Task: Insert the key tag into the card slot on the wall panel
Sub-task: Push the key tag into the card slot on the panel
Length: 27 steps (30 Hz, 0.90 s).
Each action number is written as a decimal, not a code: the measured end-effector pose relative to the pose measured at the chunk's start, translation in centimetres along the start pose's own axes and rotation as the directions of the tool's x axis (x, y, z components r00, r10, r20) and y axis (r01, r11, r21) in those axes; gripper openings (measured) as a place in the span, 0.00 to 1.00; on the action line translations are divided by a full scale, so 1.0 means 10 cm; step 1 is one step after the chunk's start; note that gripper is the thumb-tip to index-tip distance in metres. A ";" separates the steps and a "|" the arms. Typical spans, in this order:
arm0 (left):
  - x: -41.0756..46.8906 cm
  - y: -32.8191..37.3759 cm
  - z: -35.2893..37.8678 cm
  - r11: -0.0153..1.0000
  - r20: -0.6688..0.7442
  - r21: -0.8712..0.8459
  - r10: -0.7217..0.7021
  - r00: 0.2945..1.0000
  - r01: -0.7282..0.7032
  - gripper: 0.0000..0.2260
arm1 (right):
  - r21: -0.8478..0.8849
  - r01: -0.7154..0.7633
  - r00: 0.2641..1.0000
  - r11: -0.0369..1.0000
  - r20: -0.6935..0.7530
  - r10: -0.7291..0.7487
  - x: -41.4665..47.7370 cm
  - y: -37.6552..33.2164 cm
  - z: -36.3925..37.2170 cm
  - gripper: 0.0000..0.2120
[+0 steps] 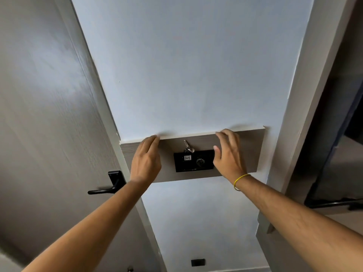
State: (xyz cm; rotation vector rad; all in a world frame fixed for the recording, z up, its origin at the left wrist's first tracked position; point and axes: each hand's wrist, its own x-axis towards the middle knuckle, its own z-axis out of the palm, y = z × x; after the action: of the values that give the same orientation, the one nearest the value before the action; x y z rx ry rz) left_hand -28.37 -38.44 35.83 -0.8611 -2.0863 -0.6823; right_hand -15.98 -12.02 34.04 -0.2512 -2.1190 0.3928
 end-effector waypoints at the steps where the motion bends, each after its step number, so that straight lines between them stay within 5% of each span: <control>1: -0.01 -0.04 -0.02 1.000 0.019 0.021 0.009 1.000 -0.010 0.22 | -0.037 0.023 1.000 0.999 0.017 -0.023 0.02 0.06 -0.02 0.21; 8: -0.14 -0.21 -0.09 0.993 0.223 0.069 -0.107 0.969 0.094 0.29 | -0.114 0.157 0.985 0.981 0.084 -0.148 0.10 0.36 -0.03 0.23; 27: -0.13 -0.11 -0.08 0.994 0.234 0.035 -0.112 0.966 0.107 0.31 | -0.185 0.161 0.987 0.969 0.050 -0.155 0.05 0.38 0.01 0.28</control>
State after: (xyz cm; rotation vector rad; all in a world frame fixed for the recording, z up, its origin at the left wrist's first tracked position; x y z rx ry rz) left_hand -28.18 -40.13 35.02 -0.8537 -2.3639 -0.6387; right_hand -16.21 -8.31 32.98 -0.1835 -2.1951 0.1030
